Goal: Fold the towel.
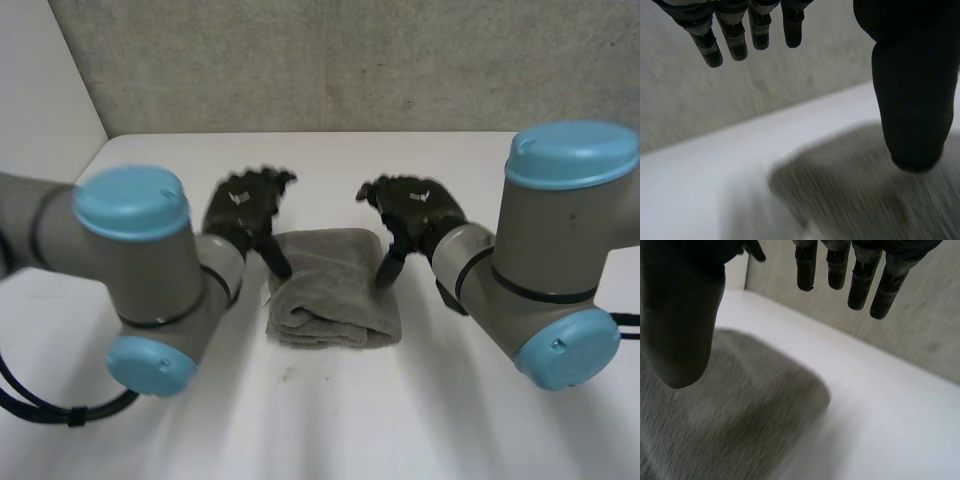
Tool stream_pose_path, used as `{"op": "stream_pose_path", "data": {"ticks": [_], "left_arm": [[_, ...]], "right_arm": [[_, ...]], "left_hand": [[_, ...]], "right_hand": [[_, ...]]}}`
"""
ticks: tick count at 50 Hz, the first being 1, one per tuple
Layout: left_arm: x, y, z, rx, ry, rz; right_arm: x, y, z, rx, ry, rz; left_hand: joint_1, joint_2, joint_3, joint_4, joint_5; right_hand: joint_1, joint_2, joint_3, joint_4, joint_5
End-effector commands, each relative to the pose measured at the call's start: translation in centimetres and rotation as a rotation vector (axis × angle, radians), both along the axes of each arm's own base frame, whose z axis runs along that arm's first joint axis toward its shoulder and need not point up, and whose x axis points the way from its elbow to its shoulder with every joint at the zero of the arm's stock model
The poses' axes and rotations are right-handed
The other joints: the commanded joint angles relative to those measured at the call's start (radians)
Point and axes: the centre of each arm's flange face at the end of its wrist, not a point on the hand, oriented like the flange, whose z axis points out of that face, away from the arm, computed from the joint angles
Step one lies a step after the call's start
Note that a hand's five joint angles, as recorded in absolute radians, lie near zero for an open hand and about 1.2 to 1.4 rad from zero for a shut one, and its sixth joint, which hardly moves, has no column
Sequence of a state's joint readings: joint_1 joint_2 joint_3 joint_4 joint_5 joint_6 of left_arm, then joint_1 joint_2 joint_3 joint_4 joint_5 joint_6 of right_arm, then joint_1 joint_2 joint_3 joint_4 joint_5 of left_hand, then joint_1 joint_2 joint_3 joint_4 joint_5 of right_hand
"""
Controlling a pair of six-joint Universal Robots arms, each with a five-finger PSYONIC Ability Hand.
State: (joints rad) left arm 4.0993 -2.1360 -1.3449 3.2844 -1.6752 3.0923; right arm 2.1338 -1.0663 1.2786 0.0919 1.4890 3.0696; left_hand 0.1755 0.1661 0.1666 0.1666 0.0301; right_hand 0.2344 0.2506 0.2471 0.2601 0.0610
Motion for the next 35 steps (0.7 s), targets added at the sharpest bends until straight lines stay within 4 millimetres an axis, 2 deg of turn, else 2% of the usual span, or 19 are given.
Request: {"op": "stream_pose_path", "data": {"ticks": [1,3,9,11,12,14,15,16,17,18,19,20,21,22,23,25,26,28,35], "left_arm": [[-0.2,0.8,-4.3,0.091,-0.074,-0.016],[-0.1,0.8,-4.5,0.097,-0.079,-0.016],[-0.1,0.8,-3.4,0.079,-0.065,-0.016],[-0.1,0.8,-2.4,0.064,-0.054,-0.018],[-0.1,0.8,-0.9,0.042,-0.04,-0.018],[0.0,0.9,0.7,0.017,-0.023,-0.018],[0.1,0.9,2.6,-0.015,0.0,-0.015],[0.3,1.0,4.8,-0.05,0.025,-0.011],[0.3,1.0,4.8,-0.051,0.025,-0.011],[0.7,1.3,7.0,-0.081,0.046,-0.008],[0.7,1.3,7.1,-0.081,0.046,-0.008],[1.3,1.6,9.1,-0.104,0.064,0.0],[1.9,2.0,11.2,-0.128,0.081,0.011],[1.9,2.0,11.2,-0.128,0.081,0.011],[2.8,2.1,13.0,-0.146,0.097,0.033],[4.2,2.0,14.9,-0.163,0.106,0.086],[4.2,2.0,14.9,-0.164,0.106,0.087],[6.7,2.0,17.4,-0.187,0.101,0.188],[7.5,2.6,18.1,-0.178,0.086,0.217]], "right_arm": [[0.7,-0.2,-5.7,0.121,0.069,0.056],[0.8,-0.3,-7.7,0.16,0.095,0.06],[1.0,-0.5,-7.8,0.147,0.097,0.057],[0.9,-1.0,-5.3,0.091,0.062,0.046],[0.9,-1.0,-5.3,0.09,0.062,0.046],[0.1,-1.4,-1.0,-0.002,0.007,0.021],[0.1,-1.4,-1.0,-0.002,0.007,0.021],[-0.7,-1.6,1.2,-0.048,-0.019,0.002],[-0.7,-1.6,1.3,-0.049,-0.019,0.002],[-1.3,-1.8,3.4,-0.099,-0.047,-0.019],[-2.1,-1.9,5.5,-0.148,-0.071,-0.049],[-2.1,-1.9,5.5,-0.149,-0.072,-0.049],[-3.0,-2.1,7.3,-0.191,-0.087,-0.093],[-4.2,-2.4,8.9,-0.233,-0.096,-0.151],[-4.2,-2.4,9.0,-0.233,-0.096,-0.152],[-6.5,-2.9,11.5,-0.296,-0.102,-0.266],[-6.5,-2.9,11.5,-0.297,-0.102,-0.267],[-7.3,-2.9,12.5,-0.315,-0.098,-0.299],[-8.3,-2.4,14.1,-0.306,-0.086,-0.312]], "left_hand": [[-0.001,0.008,0.008,0.008,-0.03],[-0.001,0.008,0.008,0.008,-0.03],[-0.001,0.008,0.008,0.008,-0.03],[-0.001,0.008,0.008,0.008,-0.03],[-0.001,0.008,0.008,0.008,-0.03],[-0.001,0.008,0.008,0.008,-0.03],[-0.001,0.008,0.008,0.008,-0.03],[-0.001,0.008,0.008,0.008,-0.03],[-0.001,0.008,0.008,0.008,-0.03],[-0.001,0.008,0.008,0.008,-0.03],[-0.001,0.008,0.008,0.008,-0.03],[-0.001,0.008,0.008,0.008,-0.03],[-0.001,0.008,0.008,0.008,-0.03],[-0.001,0.008,0.008,0.008,-0.03],[-0.001,0.008,0.008,0.008,-0.03],[-0.001,0.008,0.008,0.008,-0.03],[-0.001,0.008,0.008,0.008,-0.03],[-0.001,0.008,0.008,0.008,-0.03],[-0.001,0.008,0.008,0.008,-0.03]], "right_hand": [[-0.06,-0.076,-0.073,-0.086,-0.061],[-0.06,-0.076,-0.073,-0.086,-0.061],[-0.06,-0.076,-0.073,-0.086,-0.061],[-0.06,-0.076,-0.073,-0.086,-0.061],[-0.06,-0.076,-0.073,-0.086,-0.061],[-0.06,-0.076,-0.073,-0.086,-0.061],[-0.06,-0.076,-0.073,-0.086,-0.061],[-0.06,-0.076,-0.073,-0.086,-0.061],[-0.06,-0.076,-0.073,-0.086,-0.061],[-0.06,-0.076,-0.073,-0.086,-0.061],[-0.06,-0.076,-0.073,-0.086,-0.061],[-0.06,-0.076,-0.073,-0.086,-0.061],[-0.06,-0.076,-0.073,-0.086,-0.061],[-0.06,-0.076,-0.073,-0.086,-0.061],[-0.06,-0.076,-0.073,-0.086,-0.061],[-0.06,-0.076,-0.073,-0.086,-0.061],[-0.06,-0.076,-0.073,-0.086,-0.061],[-0.06,-0.076,-0.073,-0.086,-0.061],[-0.06,-0.076,-0.073,-0.086,-0.061]]}}
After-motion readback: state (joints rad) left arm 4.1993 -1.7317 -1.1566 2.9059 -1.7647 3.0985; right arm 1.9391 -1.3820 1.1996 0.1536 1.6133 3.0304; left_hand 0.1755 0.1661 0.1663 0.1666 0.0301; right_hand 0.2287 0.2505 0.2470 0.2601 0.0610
